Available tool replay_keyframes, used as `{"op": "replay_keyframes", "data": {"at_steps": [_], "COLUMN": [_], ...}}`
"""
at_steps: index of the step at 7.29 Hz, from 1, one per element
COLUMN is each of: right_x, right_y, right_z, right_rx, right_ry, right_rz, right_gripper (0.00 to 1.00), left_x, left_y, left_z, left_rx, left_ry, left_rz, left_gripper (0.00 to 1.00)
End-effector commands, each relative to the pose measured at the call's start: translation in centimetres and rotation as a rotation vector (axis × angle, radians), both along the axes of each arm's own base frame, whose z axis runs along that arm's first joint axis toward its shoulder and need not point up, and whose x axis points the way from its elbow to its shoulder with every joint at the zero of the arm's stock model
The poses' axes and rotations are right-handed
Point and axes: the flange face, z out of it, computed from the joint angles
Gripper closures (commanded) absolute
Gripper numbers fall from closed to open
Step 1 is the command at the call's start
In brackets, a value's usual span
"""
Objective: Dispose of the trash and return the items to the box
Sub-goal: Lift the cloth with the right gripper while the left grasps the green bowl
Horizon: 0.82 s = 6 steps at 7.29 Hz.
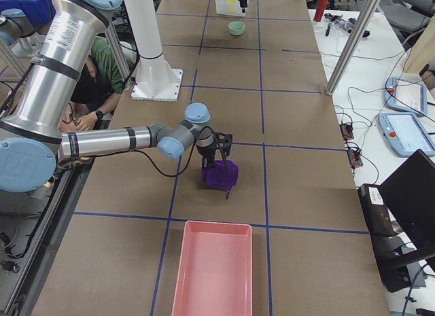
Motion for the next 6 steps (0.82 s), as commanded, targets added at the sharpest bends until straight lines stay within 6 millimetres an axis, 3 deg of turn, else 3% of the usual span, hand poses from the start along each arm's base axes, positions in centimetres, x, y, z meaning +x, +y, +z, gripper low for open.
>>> {"op": "replay_keyframes", "data": {"at_steps": [1,3,4,5,6], "right_x": [2.5,5.5,7.9,9.3,9.9], "right_y": [-0.6,-2.4,-3.4,-3.6,-3.7], "right_z": [-2.6,-6.7,-7.9,-7.8,-7.7], "right_rx": [0.011,0.016,0.025,0.044,0.064], "right_ry": [-0.075,-0.037,-0.024,-0.014,-0.010], "right_rz": [0.007,0.005,-0.002,-0.009,-0.017], "right_gripper": [1.00,1.00,1.00,1.00,1.00], "left_x": [2.1,3.9,4.9,5.5,6.5], "left_y": [1.8,2.6,3.0,3.1,3.5], "left_z": [5.0,5.8,5.8,5.7,5.5], "left_rx": [-0.004,-0.014,-0.017,-0.052,-0.070], "left_ry": [0.016,0.012,0.012,0.022,0.029], "left_rz": [0.007,0.050,0.071,0.057,0.063], "left_gripper": [0.02,0.04,0.12,0.35,0.74]}}
